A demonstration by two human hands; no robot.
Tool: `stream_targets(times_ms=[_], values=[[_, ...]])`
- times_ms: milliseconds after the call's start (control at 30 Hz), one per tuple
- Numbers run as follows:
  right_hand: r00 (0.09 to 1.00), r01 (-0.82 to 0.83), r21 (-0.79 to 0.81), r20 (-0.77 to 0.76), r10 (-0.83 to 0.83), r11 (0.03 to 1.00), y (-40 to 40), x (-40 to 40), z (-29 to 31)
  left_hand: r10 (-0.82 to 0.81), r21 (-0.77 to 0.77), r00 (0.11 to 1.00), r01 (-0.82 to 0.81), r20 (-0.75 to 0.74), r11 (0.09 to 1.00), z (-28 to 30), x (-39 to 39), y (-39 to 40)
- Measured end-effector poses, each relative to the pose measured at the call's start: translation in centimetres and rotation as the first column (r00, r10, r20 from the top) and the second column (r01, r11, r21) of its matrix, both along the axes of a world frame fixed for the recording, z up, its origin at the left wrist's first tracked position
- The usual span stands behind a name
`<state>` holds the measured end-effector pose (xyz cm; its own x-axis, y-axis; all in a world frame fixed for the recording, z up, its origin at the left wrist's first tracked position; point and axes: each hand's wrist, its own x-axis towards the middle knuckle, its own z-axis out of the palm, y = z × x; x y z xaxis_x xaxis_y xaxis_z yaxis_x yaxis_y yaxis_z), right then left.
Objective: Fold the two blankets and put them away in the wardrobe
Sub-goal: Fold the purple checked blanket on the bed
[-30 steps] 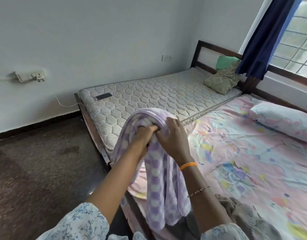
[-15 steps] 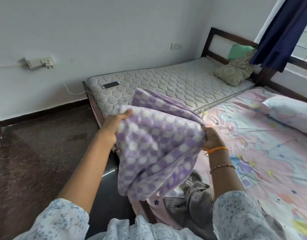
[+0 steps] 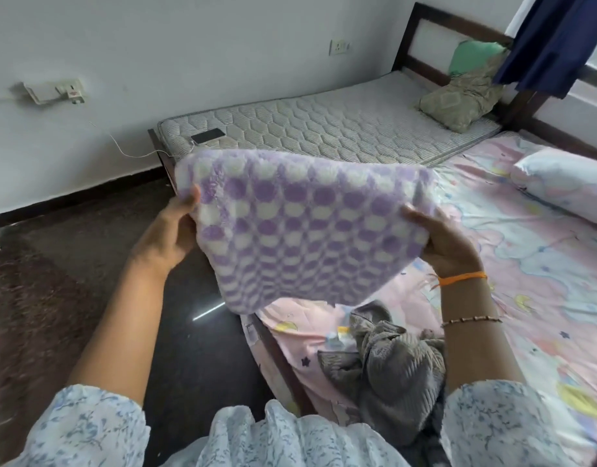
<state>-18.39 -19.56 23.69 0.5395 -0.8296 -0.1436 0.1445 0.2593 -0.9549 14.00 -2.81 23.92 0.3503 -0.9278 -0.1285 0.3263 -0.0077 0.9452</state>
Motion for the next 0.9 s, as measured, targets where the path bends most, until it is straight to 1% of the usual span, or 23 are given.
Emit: stream_targets(times_ms=[67,133,233,333,433,500,567,633,733,800,900], values=[[0.988,-0.014,-0.001,-0.155,0.014,1.0,0.1,0.0,-1.7,-0.03,0.144,0.997,0.019,0.077,0.989,-2.1,-0.4,0.2],[0.956,0.048,0.015,-0.29,-0.042,0.999,-0.1,-0.4,-3.6,-0.002,0.303,0.99,-0.04,0.138,0.952,-4.0,-0.8,0.1],[0.915,0.138,0.1,-0.393,-0.088,0.985,0.2,-1.3,-5.7,0.082,0.465,0.989,-0.131,0.124,0.876,-6.6,-1.2,0.2],[0.875,0.181,0.1,-0.471,-0.114,0.978,0.2,-2.1,-6.9,0.118,0.534,0.99,-0.141,0.077,0.834,-8.1,-1.6,0.4],[0.846,0.227,0.131,-0.517,-0.129,0.965,-0.5,-2.6,-7.8,0.082,0.61,0.993,-0.119,0.089,0.784,-9.1,-2.3,-0.4],[0.824,0.267,0.14,-0.546,-0.151,0.953,-1.5,-2.4,-8.8,0.09,0.632,0.99,-0.139,0.109,0.763,-9.7,-3.0,-1.6],[0.8,0.31,0.109,-0.567,-0.197,0.944,-2.2,-1.9,-9.3,0.127,0.636,0.986,-0.166,0.106,0.753,-10.2,-3.4,-2.8],[0.766,0.324,0.037,-0.596,-0.239,0.945,-4.0,-1.2,-9.6,0.173,0.629,0.979,-0.205,0.112,0.75,-10.3,-3.4,-4.3],[0.765,0.299,-0.067,-0.579,-0.281,0.952,-7.0,0.0,-9.3,0.239,0.543,0.963,-0.269,0.127,0.796,-10.0,-3.1,-6.4],[0.791,0.285,-0.128,-0.528,-0.308,0.95,-9.4,0.7,-8.8,0.266,0.456,0.952,-0.306,0.152,0.836,-9.3,-3.0,-7.8],[0.861,0.28,-0.19,-0.385,-0.333,0.941,-12.1,1.3,-7.7,0.267,0.29,0.945,-0.313,0.188,0.904,-8.0,-2.9,-8.7]])
